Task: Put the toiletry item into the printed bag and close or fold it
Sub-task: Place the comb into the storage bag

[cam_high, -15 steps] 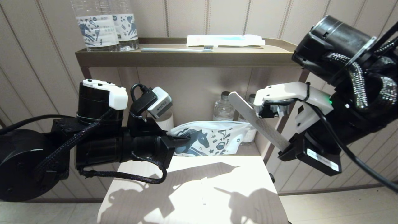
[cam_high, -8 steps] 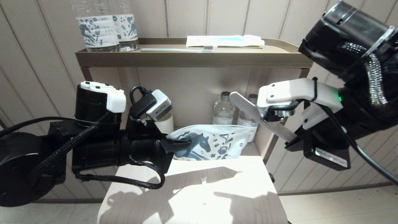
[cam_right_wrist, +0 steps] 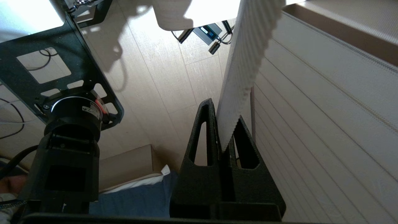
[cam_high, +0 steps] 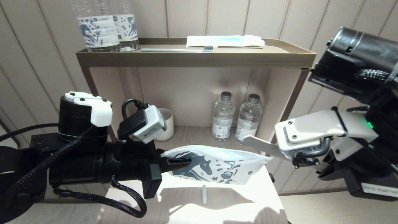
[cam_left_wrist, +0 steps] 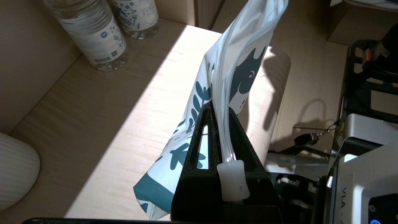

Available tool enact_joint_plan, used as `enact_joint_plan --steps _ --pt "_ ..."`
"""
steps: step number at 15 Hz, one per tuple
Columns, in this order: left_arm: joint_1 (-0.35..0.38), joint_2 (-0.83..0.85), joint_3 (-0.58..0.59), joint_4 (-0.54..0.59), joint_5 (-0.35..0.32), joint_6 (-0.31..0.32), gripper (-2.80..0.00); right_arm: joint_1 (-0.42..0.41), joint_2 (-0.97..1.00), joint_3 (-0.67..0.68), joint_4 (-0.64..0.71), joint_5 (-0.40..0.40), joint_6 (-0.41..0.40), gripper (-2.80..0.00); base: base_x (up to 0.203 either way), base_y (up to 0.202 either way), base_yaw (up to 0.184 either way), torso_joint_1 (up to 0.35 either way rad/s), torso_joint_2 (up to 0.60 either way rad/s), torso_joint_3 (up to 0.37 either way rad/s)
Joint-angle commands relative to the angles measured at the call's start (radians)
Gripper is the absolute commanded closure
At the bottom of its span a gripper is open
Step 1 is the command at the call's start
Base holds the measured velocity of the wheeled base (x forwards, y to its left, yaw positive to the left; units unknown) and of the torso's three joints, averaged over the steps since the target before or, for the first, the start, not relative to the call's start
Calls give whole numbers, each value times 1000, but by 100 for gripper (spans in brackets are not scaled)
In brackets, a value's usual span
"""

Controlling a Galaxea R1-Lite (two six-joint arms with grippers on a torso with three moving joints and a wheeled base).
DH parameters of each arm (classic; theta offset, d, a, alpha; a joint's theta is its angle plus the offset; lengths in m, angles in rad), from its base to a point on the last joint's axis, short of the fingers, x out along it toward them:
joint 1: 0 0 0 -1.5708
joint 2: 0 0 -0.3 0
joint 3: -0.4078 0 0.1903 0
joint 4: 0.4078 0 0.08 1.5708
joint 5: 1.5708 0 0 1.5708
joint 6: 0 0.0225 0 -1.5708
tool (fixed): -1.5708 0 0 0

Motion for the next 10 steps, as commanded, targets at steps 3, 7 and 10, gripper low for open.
enact_joint_plan --steps 3,7,10 --pt "0 5 -3 -3 -7 0 0 8 19 8 49 11 17 0 0 0 0 0 0 0" --pt "1 14 -10 -3 -9 -6 0 3 24 31 -263 186 145 0 0 0 0 0 0 0" --pt "1 16 -10 -3 -9 -8 0 4 78 37 -389 270 200 0 0 0 0 0 0 0"
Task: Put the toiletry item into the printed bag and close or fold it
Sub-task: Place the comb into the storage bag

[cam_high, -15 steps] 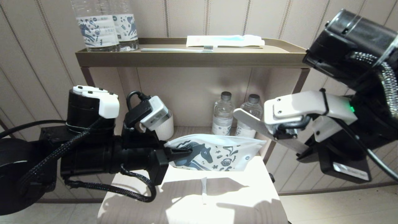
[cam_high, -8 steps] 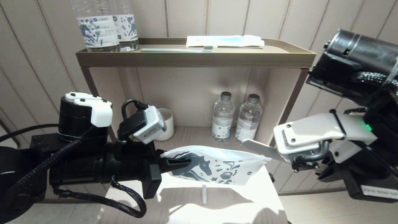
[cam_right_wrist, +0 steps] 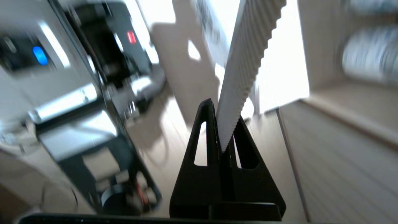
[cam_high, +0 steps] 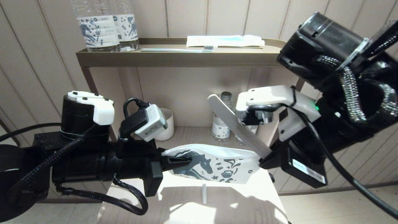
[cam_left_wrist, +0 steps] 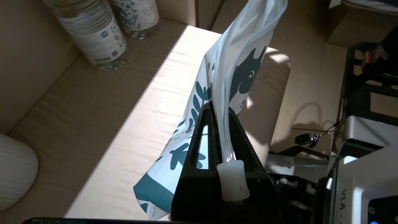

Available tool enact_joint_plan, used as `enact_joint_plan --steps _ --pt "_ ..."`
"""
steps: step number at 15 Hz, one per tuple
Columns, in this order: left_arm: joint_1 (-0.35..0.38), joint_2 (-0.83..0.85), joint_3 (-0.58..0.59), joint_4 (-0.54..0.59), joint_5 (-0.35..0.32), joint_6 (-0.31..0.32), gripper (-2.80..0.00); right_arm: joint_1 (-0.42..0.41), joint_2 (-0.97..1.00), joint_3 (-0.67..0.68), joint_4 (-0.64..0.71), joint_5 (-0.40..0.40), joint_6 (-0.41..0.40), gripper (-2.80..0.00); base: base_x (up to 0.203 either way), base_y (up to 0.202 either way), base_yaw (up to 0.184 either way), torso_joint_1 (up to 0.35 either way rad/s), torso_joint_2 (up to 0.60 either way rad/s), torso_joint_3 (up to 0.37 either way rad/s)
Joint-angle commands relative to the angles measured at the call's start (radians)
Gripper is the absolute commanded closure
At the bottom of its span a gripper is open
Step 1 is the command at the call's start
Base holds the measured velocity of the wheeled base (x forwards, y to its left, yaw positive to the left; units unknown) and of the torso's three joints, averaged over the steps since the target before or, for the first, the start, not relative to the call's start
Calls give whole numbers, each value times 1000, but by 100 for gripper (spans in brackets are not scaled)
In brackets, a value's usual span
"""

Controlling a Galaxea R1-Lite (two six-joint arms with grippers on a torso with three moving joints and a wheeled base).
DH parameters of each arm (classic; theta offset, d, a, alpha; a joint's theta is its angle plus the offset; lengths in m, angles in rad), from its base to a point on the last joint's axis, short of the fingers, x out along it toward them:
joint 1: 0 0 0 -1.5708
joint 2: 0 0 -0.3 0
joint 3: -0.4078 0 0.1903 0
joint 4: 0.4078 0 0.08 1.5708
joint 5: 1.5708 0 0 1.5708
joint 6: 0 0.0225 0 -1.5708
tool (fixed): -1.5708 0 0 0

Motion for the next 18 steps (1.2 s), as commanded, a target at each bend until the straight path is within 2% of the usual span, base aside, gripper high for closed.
enact_joint_plan --steps 1,3,7,10,18 --pt "0 6 0 -2 -3 1 0 4 48 1 -106 34 43 0 0 0 0 0 0 0" --pt "0 7 0 -2 -3 3 0 3 84 14 -212 61 86 0 0 0 0 0 0 0" --pt "0 20 2 -2 -3 5 0 -4 112 -22 -238 66 86 0 0 0 0 0 0 0" --pt "0 25 3 -2 -2 6 0 -9 97 -29 -321 67 71 0 0 0 0 0 0 0" --pt "0 29 0 -2 0 6 0 3 76 13 -313 71 72 0 0 0 0 0 0 0"
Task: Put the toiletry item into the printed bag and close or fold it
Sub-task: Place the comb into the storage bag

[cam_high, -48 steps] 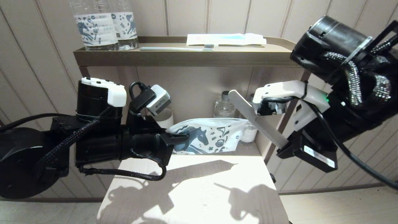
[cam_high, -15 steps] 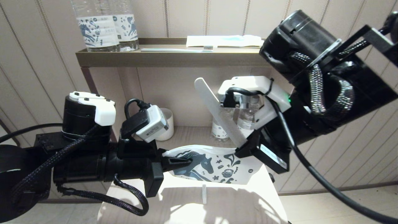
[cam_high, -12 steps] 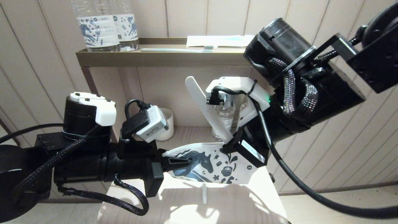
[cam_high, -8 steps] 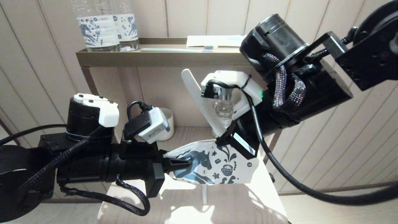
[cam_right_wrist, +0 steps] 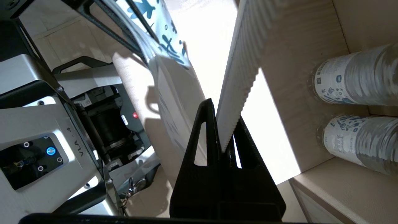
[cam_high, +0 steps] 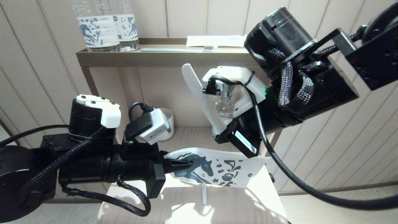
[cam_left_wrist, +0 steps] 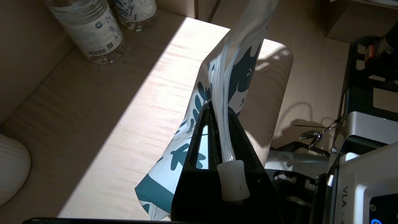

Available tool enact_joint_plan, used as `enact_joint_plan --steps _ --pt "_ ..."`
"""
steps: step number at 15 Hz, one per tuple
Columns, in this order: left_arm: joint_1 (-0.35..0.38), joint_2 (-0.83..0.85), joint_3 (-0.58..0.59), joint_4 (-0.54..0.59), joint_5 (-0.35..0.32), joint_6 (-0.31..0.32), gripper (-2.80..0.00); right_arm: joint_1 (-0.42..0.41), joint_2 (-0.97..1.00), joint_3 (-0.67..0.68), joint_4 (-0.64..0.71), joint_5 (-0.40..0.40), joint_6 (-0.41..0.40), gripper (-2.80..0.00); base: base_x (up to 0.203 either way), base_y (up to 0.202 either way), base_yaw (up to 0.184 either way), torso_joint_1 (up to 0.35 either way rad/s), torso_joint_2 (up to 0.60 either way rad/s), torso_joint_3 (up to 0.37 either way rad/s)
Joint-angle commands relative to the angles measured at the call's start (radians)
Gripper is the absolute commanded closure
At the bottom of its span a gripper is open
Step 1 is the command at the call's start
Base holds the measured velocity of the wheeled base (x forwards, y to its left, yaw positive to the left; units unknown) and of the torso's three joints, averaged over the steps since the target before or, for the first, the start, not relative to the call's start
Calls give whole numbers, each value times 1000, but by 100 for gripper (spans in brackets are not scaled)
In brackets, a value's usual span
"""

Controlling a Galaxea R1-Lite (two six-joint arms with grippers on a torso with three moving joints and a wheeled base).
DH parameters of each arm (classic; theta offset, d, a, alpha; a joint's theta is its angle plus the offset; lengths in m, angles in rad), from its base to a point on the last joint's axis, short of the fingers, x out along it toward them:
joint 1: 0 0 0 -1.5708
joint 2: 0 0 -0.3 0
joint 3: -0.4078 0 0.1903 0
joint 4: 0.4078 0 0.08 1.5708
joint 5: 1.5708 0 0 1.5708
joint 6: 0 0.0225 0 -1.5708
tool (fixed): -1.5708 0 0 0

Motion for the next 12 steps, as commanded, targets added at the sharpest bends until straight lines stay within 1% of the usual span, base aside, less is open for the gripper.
enact_joint_plan --steps 1,5,12 --pt "0 11 -2 -3 -2 1 0 4 -20 17 5 2 -2 0 0 0 0 0 0 0" --pt "0 16 -4 -4 -1 1 0 8 -58 44 10 3 -2 0 0 0 0 0 0 0" --pt "0 18 -7 -4 0 1 0 43 -86 133 9 7 1 0 0 0 0 0 0 0"
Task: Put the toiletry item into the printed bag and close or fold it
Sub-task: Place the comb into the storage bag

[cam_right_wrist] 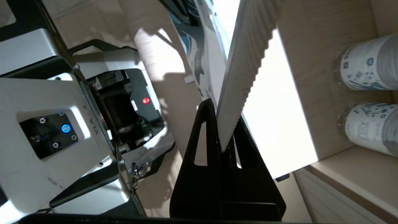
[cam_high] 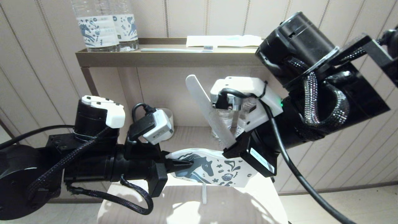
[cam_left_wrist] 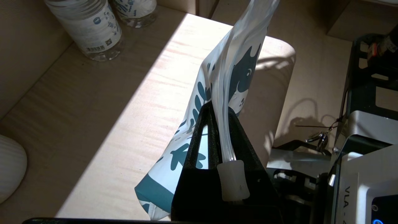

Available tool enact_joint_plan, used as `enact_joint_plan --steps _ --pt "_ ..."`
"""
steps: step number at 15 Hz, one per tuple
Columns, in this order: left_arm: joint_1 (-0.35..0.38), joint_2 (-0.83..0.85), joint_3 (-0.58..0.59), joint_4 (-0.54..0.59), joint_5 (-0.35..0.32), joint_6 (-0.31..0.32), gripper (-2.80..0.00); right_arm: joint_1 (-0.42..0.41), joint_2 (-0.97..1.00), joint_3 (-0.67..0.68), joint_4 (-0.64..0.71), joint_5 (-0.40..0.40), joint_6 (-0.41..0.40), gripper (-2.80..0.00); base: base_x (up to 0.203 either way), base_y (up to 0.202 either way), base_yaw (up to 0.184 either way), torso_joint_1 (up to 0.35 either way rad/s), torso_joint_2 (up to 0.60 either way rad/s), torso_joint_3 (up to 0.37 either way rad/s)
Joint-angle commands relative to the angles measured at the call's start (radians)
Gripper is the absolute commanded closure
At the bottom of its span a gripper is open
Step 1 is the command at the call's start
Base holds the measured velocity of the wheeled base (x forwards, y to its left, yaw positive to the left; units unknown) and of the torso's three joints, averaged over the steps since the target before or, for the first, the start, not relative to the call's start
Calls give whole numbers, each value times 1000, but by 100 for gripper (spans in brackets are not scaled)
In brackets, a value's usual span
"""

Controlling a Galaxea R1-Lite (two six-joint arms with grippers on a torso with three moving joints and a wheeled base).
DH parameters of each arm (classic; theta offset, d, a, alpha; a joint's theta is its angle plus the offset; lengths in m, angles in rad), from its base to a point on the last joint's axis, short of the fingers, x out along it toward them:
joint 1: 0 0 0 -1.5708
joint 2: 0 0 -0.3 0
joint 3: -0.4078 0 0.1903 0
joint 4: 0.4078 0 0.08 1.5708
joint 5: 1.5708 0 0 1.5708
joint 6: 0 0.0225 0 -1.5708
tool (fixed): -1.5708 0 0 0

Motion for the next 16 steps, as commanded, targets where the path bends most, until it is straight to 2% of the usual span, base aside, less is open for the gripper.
enact_joint_plan --steps 1,9,13,16 --pt "0 -1 -1 -3 -3 0 0 6 -4 21 4 1 -2 0 0 0 0 0 0 0" --pt "0 -9 -2 -3 -3 0 0 6 14 42 -3 1 -2 0 0 0 0 0 0 0" --pt "2 -3 -1 -3 -3 2 0 4 -24 -32 3 0 -4 0 0 0 0 0 0 0" --pt "0 -3 1 -3 -3 2 0 2 -24 -13 3 0 -4 0 0 0 0 0 0 0"
